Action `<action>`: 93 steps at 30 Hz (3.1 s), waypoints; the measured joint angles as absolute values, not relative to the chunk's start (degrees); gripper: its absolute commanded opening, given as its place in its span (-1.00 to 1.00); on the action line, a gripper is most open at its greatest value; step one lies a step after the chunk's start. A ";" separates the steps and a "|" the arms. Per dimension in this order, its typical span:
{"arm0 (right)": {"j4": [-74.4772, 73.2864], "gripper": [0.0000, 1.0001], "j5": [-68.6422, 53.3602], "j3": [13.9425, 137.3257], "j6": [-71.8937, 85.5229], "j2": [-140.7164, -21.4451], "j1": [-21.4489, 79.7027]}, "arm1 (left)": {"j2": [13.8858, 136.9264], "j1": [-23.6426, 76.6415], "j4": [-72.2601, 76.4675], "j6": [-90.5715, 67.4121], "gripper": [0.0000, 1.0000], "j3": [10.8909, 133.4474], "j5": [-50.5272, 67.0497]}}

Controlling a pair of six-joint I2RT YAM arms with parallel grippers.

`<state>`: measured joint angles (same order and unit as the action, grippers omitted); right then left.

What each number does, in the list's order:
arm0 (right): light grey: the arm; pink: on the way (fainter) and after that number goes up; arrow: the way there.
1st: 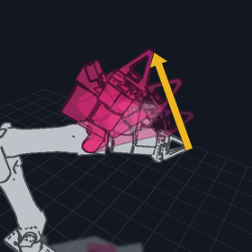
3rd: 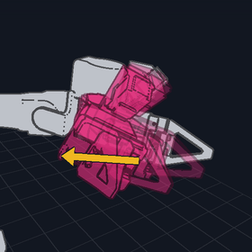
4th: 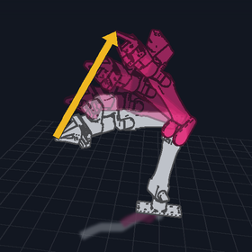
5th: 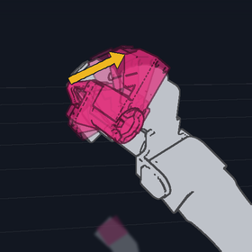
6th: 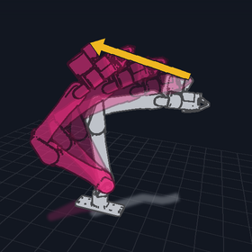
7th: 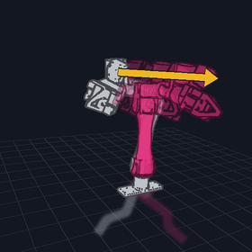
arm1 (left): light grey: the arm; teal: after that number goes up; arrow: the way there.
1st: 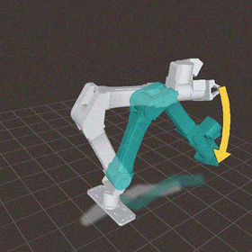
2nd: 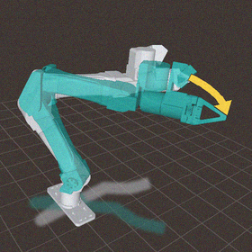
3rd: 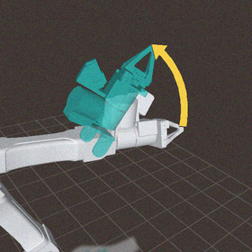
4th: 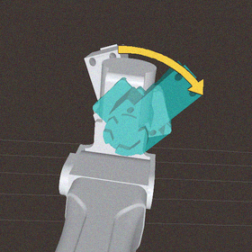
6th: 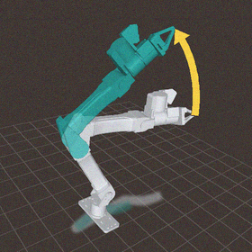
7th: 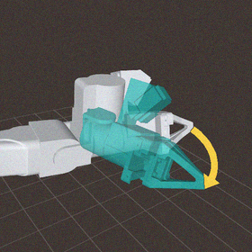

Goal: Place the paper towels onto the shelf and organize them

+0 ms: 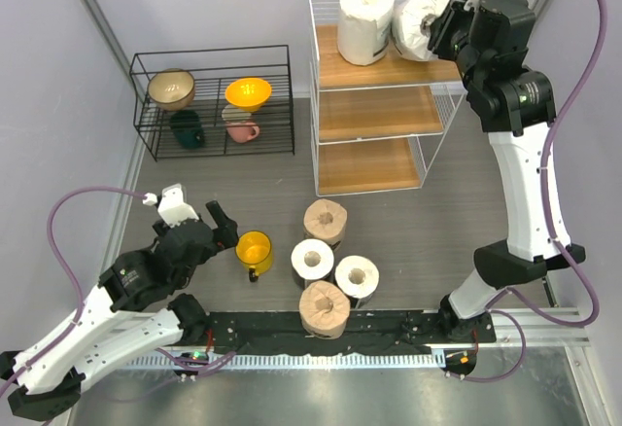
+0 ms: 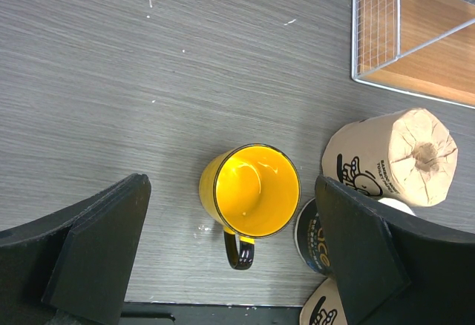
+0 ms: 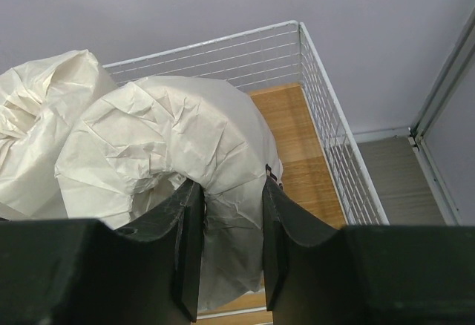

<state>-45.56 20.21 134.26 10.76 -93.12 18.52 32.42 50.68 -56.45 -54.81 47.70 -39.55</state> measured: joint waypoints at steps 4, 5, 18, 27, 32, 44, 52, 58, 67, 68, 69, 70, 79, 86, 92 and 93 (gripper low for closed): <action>-45.25 -0.39 20.21 132.92 10.76 -92.23 18.52 | 32.45 50.68 -56.45 -54.83 0.99 47.70 -39.38; -45.28 -0.39 20.21 132.70 10.76 -91.94 18.52 | 32.45 50.68 -56.45 -54.83 0.99 47.70 -39.35; -45.67 -0.37 20.05 131.13 10.74 -89.65 18.52 | 32.42 50.68 -56.49 -55.05 0.99 47.70 -38.87; -43.81 -0.19 20.38 128.88 10.74 -89.25 18.52 | 32.42 50.68 -56.49 -55.09 1.00 47.70 -38.33; -43.51 -0.03 20.60 128.77 10.74 -89.25 18.52 | 32.42 50.68 -56.47 -55.09 0.99 47.68 -38.24; -41.78 0.42 21.87 128.33 9.76 -89.25 18.52 | 32.42 50.68 -56.38 -55.07 0.99 47.42 -37.45; -39.53 0.44 23.35 128.49 8.80 -90.21 18.22 | 32.88 50.68 -56.40 -55.07 0.99 47.42 -37.39; -38.09 0.45 23.51 131.15 8.40 -92.86 17.72 | 32.88 50.68 -56.40 -55.07 1.00 47.42 -37.39; -37.08 0.46 23.70 134.61 7.64 -96.05 17.12 | 32.69 50.68 -56.45 -55.09 1.00 46.89 -37.36; -37.04 0.46 23.70 134.61 7.62 -96.05 17.10 | 32.58 50.68 -56.42 -55.09 0.99 46.78 -37.36; -36.91 0.46 23.70 134.61 7.60 -96.05 17.06 | 32.49 50.68 -56.47 -55.09 0.99 46.74 -37.34; -36.73 0.45 23.68 134.61 7.55 -96.05 17.06 | 32.34 50.68 -56.47 -55.09 0.99 46.68 -37.34; -33.56 0.46 22.06 133.38 7.27 -95.02 17.02 | 31.44 50.68 -56.49 -55.09 0.99 46.68 -37.36; -30.92 0.48 19.20 126.19 8.23 -87.26 17.02 | 30.72 50.68 -56.49 -55.09 0.99 46.68 -37.34; -30.11 0.49 16.45 110.39 11.64 -70.00 17.02 | 30.81 50.68 -56.34 -55.02 0.99 46.68 -37.26; -29.80 0.49 15.49 108.22 12.49 -66.85 17.02 | 30.98 50.68 -56.21 -54.96 1.00 46.68 -37.23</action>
